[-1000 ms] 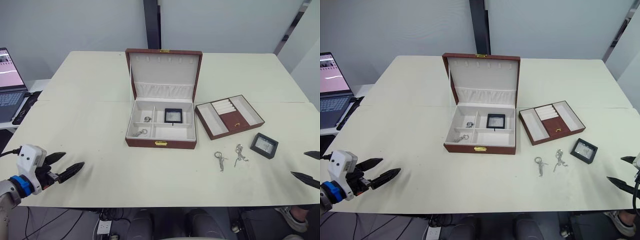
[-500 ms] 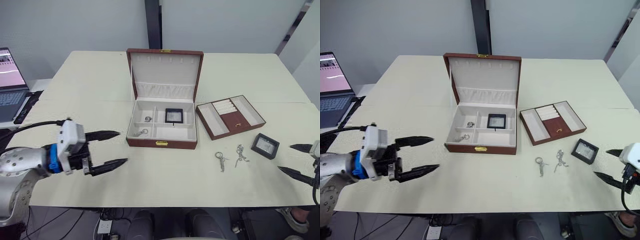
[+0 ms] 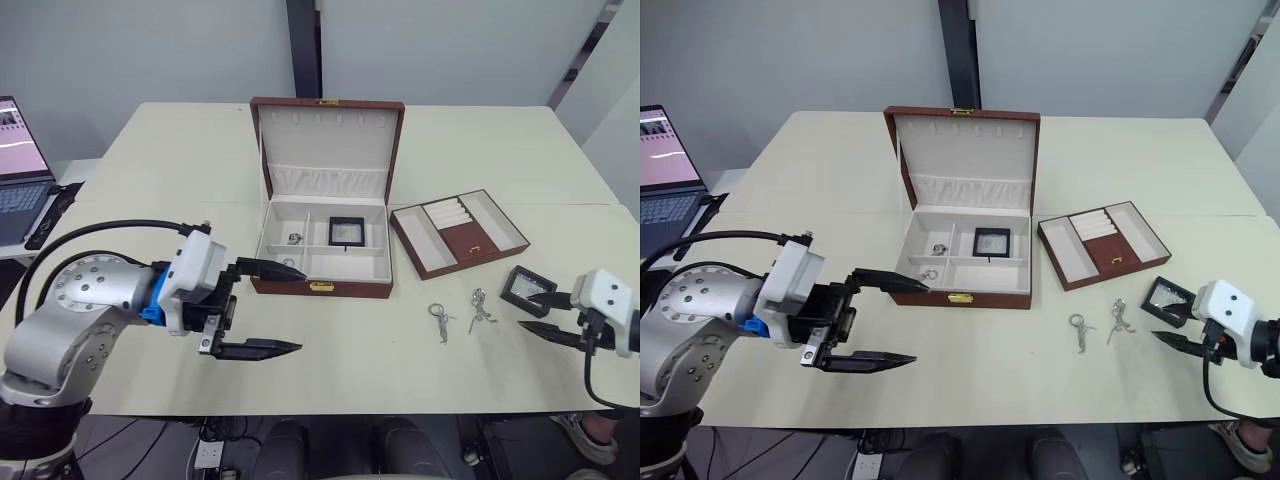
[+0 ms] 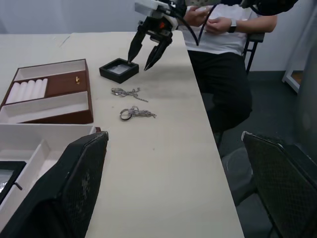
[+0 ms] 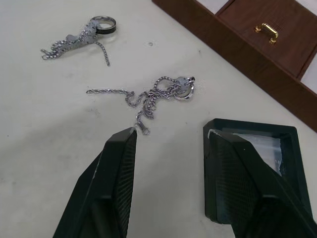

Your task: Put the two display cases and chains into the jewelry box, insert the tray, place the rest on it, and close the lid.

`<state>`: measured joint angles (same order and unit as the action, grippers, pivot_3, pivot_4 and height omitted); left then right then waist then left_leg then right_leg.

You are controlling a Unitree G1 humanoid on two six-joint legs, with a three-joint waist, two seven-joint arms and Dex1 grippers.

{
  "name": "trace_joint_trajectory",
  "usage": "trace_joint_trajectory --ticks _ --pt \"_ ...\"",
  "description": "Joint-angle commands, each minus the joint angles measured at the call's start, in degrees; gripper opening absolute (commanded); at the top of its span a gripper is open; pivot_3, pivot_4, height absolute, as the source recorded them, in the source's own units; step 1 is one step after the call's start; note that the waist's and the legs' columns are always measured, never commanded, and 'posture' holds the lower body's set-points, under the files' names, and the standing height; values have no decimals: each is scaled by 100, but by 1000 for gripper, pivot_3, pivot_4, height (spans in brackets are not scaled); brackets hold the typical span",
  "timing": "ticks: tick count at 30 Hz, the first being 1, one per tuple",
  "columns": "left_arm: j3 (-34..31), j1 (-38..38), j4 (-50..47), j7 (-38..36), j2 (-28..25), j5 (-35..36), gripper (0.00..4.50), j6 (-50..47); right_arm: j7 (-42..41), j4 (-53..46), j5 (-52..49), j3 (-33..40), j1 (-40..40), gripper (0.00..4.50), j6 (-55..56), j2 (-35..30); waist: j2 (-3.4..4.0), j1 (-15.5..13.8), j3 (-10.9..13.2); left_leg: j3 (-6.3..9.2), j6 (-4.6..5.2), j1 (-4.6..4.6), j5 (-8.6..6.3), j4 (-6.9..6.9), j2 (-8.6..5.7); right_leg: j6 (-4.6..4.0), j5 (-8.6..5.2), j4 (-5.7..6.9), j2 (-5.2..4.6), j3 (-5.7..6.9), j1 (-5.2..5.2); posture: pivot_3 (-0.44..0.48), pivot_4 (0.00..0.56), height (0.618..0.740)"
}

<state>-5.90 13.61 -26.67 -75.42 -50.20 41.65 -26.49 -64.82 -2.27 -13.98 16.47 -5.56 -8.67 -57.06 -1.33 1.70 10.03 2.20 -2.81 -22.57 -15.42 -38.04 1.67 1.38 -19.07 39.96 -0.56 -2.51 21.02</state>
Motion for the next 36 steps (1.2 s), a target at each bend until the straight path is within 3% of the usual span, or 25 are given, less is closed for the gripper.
trace_joint_trajectory --ticks 1,10,21,29,36 --pt "-6 27 -132 72 38 5 4500 99 120 304 231 -120 225 2542 428 31 0 -1 0 1 0 -2 0 0 0 0 0 0 0 0 2 0 150 740" --pt "16 -20 -186 173 43 38 4500 121 167 1055 403 -443 697 2542 845 80 1 0 0 1 0 -1 0 -1 3 0 0 2 -2 -1 2 0 150 740" --pt "-51 -100 -241 240 -13 116 4500 64 199 1348 481 -517 750 3 1060 36 1 -1 0 2 0 -1 0 -1 4 0 0 2 -1 0 2 0 150 740" --pt "-251 -157 -205 272 -85 210 4500 7 -160 502 -1 -188 573 3 161 -326 9 1 3 2 0 -1 0 -2 5 0 0 2 -2 -1 2 0 150 740" --pt "-706 -479 -165 533 -177 207 4500 -48 -461 -1158 -771 193 438 3 -1579 -974 16 5 7 5 0 -2 0 -1 5 0 0 2 -2 0 2 0 150 740"
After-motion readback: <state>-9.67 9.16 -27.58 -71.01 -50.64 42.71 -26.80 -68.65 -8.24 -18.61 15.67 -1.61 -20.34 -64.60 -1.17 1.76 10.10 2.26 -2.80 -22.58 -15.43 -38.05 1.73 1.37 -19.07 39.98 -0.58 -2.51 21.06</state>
